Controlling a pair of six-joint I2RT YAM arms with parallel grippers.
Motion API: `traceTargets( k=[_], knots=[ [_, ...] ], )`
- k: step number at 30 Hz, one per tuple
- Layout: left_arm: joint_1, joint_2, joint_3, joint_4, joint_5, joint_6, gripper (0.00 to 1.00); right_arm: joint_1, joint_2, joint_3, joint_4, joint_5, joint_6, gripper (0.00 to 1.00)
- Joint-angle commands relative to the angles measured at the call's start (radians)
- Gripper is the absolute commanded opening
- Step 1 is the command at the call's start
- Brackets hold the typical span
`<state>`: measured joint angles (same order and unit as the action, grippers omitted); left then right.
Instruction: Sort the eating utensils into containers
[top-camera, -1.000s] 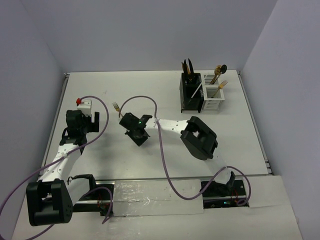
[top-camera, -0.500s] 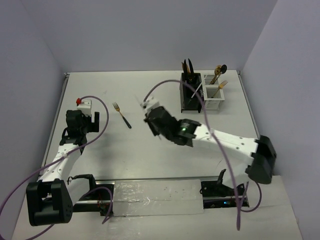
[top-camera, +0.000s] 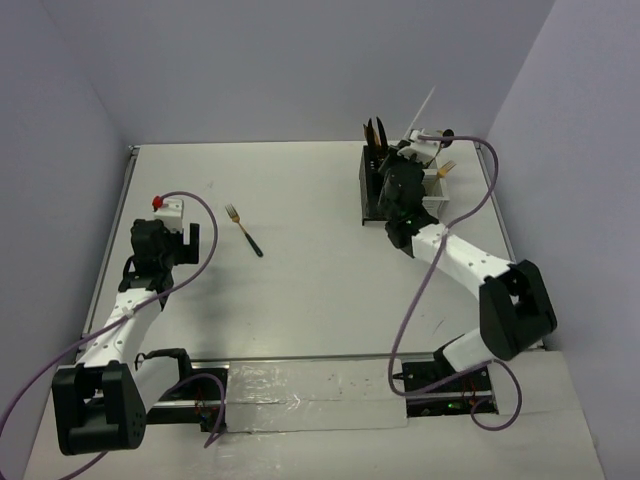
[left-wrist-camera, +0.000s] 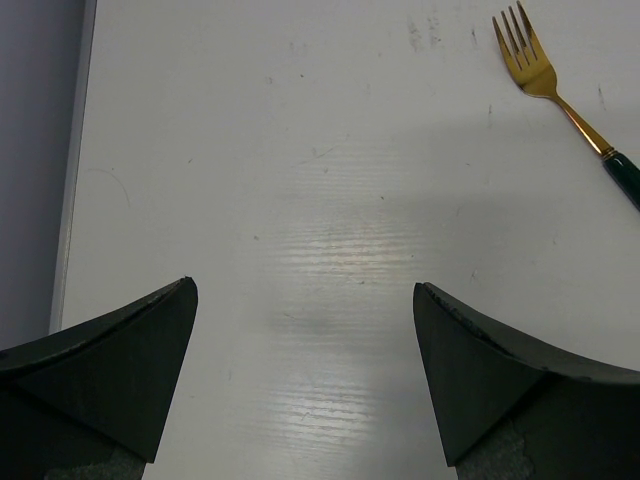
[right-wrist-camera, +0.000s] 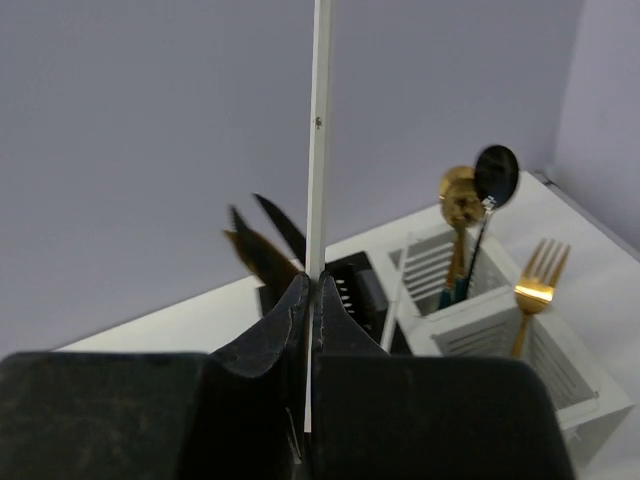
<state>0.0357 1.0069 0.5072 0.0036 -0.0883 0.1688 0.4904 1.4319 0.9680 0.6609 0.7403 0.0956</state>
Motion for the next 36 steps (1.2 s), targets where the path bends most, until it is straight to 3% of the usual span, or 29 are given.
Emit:
traceTargets(
  k=[1,18,20,21,23,25,28,29,32,36],
  knots=[
    [0.007,0.001,0.022,-0.001,0.045,-0.005,0.99,-0.058,0.083,0.043,0.123,0.091,0.079,0.0],
    [0.007,0.018,0.031,-0.001,0.032,-0.003,0.99,-0.101,0.308,0.071,-0.018,0.048,0.282,0.0],
    [0.007,0.029,0.04,-0.017,0.029,-0.003,0.99,-0.101,0.295,0.069,-0.062,0.033,0.305,0.09],
    [0.007,0.033,0.062,-0.046,0.028,-0.005,0.99,-0.099,0.283,0.063,-0.081,0.021,0.314,0.29],
    [0.007,0.05,0.095,-0.083,0.05,-0.011,0.99,-0.099,0.242,0.052,-0.109,-0.031,0.316,0.56],
    [0.006,0.071,0.181,-0.164,0.082,-0.02,0.99,-0.096,0.187,0.044,-0.162,-0.047,0.32,0.64],
    [-0.029,0.171,0.368,-0.351,0.154,-0.054,0.99,-0.081,0.09,0.023,-0.21,-0.047,0.303,0.73],
    [-0.113,0.235,0.413,-0.39,0.119,-0.061,0.99,-0.076,0.066,0.015,-0.216,-0.042,0.294,0.74],
    [-0.274,0.369,0.549,-0.493,0.093,-0.089,0.99,-0.047,-0.03,-0.012,-0.231,-0.053,0.234,0.75],
    [-0.333,0.619,0.768,-0.649,0.152,-0.197,0.99,0.011,-0.128,-0.018,-0.302,-0.052,0.164,0.75]
  ],
)
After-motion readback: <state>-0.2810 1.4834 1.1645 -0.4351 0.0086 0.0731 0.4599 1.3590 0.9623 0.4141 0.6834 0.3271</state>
